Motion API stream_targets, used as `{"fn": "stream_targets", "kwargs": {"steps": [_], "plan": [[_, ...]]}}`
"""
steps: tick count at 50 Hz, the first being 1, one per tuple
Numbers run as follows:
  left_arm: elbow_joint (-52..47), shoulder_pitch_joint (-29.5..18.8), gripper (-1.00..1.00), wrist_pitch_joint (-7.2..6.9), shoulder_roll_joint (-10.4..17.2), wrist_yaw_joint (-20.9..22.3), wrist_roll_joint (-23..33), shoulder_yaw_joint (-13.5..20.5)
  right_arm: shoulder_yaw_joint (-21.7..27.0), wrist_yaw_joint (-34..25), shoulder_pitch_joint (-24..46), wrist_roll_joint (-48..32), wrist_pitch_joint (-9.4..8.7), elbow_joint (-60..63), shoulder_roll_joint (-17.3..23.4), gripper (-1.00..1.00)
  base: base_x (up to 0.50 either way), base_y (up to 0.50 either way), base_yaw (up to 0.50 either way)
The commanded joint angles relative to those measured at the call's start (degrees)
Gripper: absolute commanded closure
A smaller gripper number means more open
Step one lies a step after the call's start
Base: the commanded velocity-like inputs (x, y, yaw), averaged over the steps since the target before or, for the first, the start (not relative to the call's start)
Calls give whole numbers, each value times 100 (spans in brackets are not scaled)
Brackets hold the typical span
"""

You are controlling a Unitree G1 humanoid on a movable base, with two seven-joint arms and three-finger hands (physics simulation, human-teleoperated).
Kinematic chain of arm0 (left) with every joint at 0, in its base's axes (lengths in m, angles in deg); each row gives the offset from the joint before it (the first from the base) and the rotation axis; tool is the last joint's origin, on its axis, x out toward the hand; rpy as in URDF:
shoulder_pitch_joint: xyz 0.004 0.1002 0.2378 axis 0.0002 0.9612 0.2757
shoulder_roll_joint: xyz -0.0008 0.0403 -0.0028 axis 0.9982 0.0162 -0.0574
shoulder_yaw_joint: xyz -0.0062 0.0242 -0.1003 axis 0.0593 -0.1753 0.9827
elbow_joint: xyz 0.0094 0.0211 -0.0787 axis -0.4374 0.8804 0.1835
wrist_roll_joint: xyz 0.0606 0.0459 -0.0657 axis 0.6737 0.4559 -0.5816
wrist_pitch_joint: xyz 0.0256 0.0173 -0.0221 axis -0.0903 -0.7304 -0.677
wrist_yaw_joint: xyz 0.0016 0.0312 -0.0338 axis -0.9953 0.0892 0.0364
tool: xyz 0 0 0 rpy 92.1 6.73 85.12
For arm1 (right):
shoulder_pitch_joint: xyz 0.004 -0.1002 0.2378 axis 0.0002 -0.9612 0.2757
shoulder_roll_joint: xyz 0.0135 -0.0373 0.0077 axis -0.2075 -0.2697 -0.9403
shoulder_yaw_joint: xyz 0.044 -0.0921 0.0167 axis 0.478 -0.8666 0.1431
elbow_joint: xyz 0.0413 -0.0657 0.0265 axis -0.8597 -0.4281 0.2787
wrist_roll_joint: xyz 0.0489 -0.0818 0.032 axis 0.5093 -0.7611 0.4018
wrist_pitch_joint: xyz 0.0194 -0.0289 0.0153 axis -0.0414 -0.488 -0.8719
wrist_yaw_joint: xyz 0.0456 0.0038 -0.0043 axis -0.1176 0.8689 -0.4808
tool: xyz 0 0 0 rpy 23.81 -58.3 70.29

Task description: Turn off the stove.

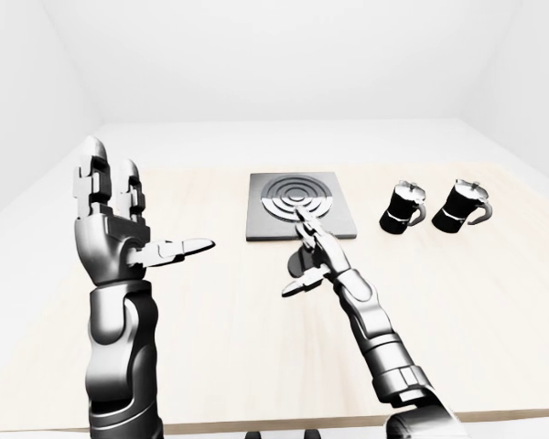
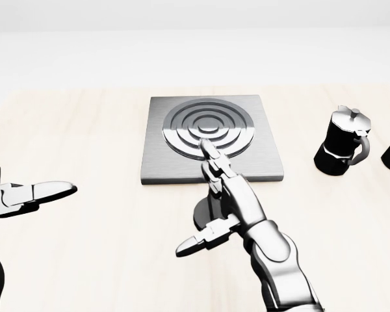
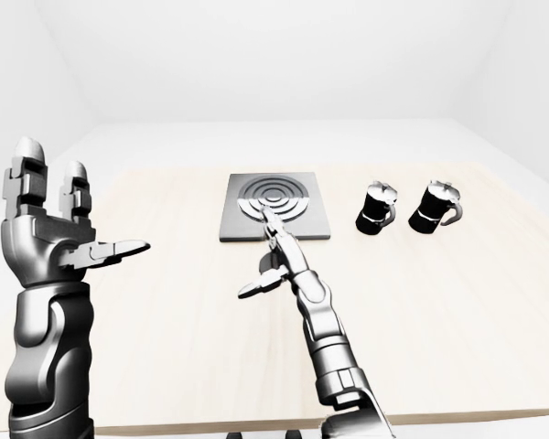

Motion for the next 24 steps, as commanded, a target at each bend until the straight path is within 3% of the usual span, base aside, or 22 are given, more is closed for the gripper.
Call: {"fn": "stream_targets", "kwargs": {"steps": [1,10,24], "plan": [[12,-5,-98,0,41,-36,-49,68,330,-40,1269,9,0,-947,370,-100,0,0,0],[-33,6,-98,0,33,-43,-51,53,629,-65,2423,79,0,-1762,898,-100,0,0,0],[-13,-22,-98,0,38,-42,-21,46,741,109,2455,254,0,-1297,1171,-100,0,0,0]]}}
